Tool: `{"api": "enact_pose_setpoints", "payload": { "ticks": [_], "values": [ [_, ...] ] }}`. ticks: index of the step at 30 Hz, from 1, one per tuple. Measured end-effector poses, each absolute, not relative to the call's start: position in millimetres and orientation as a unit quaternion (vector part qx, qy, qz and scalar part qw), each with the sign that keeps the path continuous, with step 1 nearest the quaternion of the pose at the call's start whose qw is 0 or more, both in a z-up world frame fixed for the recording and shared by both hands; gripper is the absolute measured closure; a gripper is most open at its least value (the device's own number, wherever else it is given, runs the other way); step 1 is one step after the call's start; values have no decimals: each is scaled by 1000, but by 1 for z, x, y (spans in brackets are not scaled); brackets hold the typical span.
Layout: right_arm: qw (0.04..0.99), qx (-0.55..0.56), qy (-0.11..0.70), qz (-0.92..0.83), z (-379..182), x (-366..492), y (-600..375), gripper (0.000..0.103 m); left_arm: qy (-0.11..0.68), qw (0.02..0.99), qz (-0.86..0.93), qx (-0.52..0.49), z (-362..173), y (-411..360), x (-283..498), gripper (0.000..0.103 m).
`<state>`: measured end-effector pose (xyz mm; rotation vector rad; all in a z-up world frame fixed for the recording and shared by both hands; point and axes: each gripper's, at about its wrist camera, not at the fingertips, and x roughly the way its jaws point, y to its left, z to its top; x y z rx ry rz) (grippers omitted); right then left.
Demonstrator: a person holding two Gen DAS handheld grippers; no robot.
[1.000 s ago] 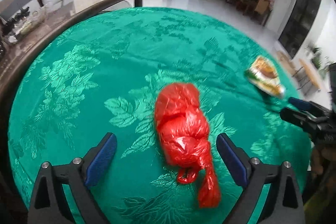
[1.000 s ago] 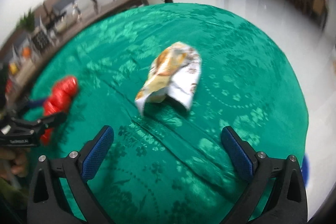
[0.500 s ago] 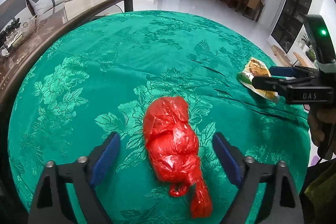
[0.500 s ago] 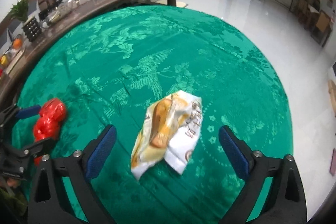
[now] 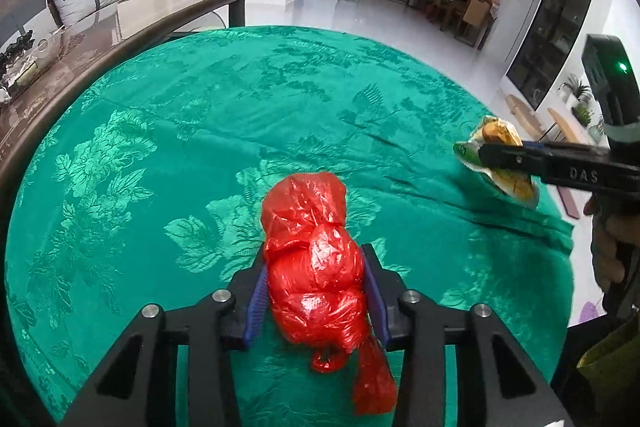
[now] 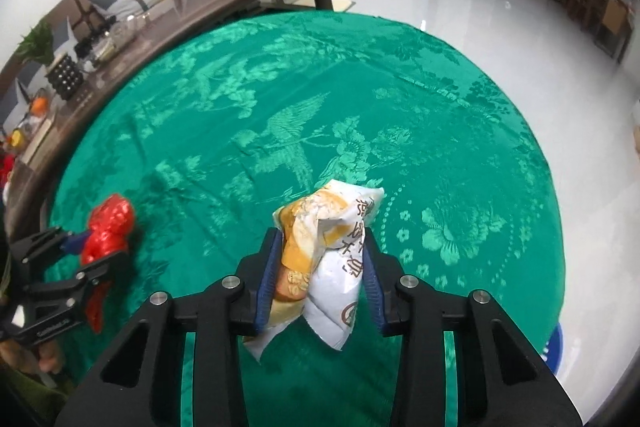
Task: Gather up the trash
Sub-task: 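Carry red bag and snack wrapper over the blue wastebasket and open both tools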
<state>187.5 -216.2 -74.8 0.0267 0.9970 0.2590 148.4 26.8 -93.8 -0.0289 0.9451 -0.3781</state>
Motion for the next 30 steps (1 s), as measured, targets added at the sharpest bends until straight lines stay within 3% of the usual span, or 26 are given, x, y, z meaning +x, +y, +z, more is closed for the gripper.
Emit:
{"api": "enact_pose_setpoints", "payload": {
  "ticks": [18,30],
  "values": [
    [888,47,450,84,-30,61,-269,65,433,851,-298,-8,-60,-61,92,61],
    [896,83,436,3,-30,-4,-407,65,425,817,-387,50,-40,-234,52,61]
  ]
}}
